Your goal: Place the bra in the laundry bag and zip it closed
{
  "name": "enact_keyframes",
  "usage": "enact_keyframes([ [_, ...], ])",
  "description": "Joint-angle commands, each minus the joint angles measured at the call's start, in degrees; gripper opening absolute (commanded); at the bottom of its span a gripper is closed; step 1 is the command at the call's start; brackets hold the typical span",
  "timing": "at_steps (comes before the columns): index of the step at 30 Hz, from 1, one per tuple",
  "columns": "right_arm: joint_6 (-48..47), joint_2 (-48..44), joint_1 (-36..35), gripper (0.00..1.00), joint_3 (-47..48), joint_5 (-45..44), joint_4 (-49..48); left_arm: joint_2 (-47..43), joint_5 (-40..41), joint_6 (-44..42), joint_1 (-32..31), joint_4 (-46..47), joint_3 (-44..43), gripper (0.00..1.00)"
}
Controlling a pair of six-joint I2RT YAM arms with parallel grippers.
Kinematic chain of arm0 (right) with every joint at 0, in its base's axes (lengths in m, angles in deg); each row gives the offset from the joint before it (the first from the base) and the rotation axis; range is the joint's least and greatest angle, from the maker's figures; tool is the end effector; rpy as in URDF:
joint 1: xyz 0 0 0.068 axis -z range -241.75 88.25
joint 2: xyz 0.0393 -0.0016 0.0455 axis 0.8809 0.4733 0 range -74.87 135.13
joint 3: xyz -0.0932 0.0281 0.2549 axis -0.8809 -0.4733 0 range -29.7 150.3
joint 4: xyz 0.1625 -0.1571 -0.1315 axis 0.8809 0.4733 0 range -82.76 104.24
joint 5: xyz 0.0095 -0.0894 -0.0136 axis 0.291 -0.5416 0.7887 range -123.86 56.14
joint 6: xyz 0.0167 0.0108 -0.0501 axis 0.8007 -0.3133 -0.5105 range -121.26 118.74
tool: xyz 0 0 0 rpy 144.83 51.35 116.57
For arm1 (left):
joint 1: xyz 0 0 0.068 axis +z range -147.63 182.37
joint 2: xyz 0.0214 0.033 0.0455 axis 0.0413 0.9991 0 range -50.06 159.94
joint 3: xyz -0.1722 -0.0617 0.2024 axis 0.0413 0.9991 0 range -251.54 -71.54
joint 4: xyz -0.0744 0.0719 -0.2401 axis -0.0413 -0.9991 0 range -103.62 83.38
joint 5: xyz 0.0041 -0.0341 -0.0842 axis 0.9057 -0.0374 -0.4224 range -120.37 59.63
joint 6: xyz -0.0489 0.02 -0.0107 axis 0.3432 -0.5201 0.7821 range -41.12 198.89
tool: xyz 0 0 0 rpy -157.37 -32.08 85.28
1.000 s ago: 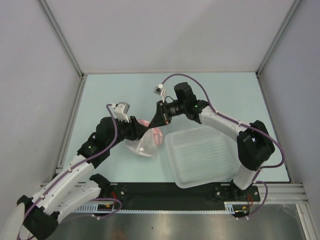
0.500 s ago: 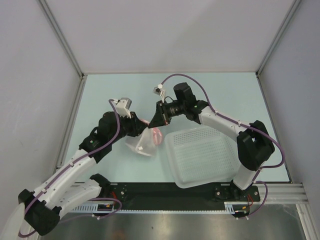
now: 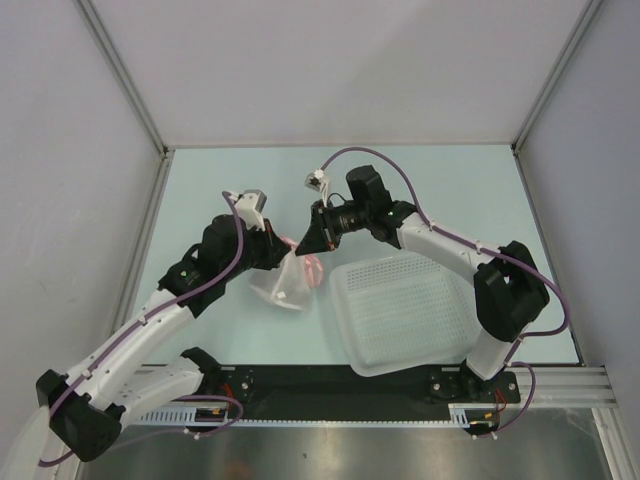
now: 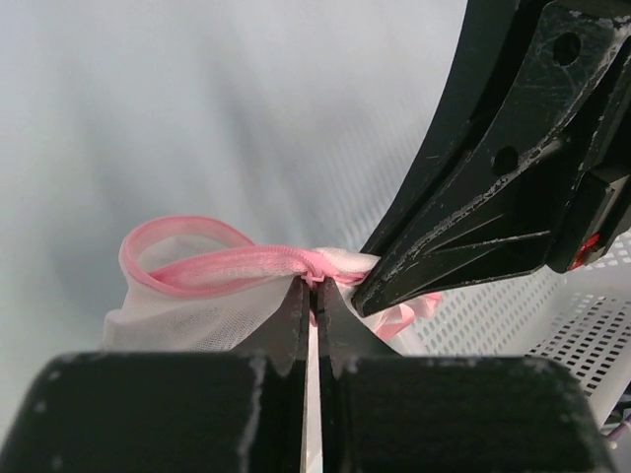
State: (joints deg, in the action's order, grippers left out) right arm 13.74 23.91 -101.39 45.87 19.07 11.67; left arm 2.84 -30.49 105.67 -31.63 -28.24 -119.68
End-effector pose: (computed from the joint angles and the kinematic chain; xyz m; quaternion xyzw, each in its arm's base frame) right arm 0.2852 0.2730 0.2887 -0.3888 0.6991 0.5514 0.2368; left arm 0.1724 -0.1164 0.3148 0.0540 0.8481 -0.2674 0.4541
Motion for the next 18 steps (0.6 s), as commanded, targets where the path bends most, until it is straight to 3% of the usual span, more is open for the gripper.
enact_keyframes([
  [1, -4.19, -3.16, 0.17, 0.0, 1.77, 1.75, 4.97, -0.87, 10.05, -3.49, 0.86, -2.98, -3.8, 0.0],
  [5, -14.78, -3.42, 0.7, 0.0, 2.91, -1.15, 9.62, -3.24, 11.27, -4.46, 0.86, -5.17, -3.01, 0.0],
  [12, -35.45, -0.79, 0.53, 0.0, 8.71, -13.71, 18.33, -5.36, 10.84, -7.19, 1.21, -7.29, -2.66, 0.0],
  [18, -41.02, 4.48, 0.53, 0.0, 17.32, -18.63, 16.76, -5.27, 9.35, -7.19, 2.27, -7.64, -4.5, 0.0],
])
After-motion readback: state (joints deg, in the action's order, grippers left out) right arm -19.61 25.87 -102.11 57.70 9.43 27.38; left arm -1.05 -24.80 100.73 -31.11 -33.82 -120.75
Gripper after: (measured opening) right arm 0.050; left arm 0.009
